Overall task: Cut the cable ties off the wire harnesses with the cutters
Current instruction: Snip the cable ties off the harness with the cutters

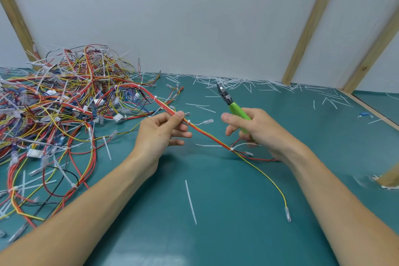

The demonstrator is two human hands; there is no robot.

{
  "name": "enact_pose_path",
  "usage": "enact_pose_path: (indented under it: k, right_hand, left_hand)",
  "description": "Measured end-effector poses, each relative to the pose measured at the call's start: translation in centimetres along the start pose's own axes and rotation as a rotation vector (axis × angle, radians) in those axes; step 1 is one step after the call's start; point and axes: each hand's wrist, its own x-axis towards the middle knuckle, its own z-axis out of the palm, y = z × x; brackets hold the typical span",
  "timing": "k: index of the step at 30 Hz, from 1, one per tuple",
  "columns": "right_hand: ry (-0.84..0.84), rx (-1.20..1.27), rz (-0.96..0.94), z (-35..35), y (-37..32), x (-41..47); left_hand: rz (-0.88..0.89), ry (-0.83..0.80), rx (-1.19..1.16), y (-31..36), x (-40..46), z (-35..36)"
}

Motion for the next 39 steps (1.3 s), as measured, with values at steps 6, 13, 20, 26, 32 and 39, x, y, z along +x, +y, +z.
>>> enact_pose_path:
  k: [6, 13, 20, 26, 32, 39]
  right_hand:
    - [-0.232, -0.169, 0.003, -1.3, -0.4, -1.0]
    - [-0.167, -0.225, 0.012, -0.9, 0.0, -0.7]
    - [-0.211, -0.213, 0.001, -0.9, -0.3, -0.9]
    - [-0.152, -0.111, -0.058, -0.3, -0.4, -0.8]
    - [0.026, 0.024, -0.151, 0.6, -0.3, -0.3]
    - [0.135, 0.081, -0.237, 2.7, -0.2, 0.0]
  left_hand:
    - [0.026, 0.07, 0.03, 0.1, 0.3, -0.5]
    - [0.019, 0.111, 0.058, 0.0, 0.5, -0.7]
    - [0.013, 0.117, 0.057, -0.2, 0.6, -0.7]
    - [-0.062, 0.133, -0.026, -0.1, 1.0, -0.5]
    - [-0.098, -0.183, 0.159, -0.4, 0.3, 0.0]
    - [-0.029, -0.385, 0.197, -0.4, -1.1, 0.9]
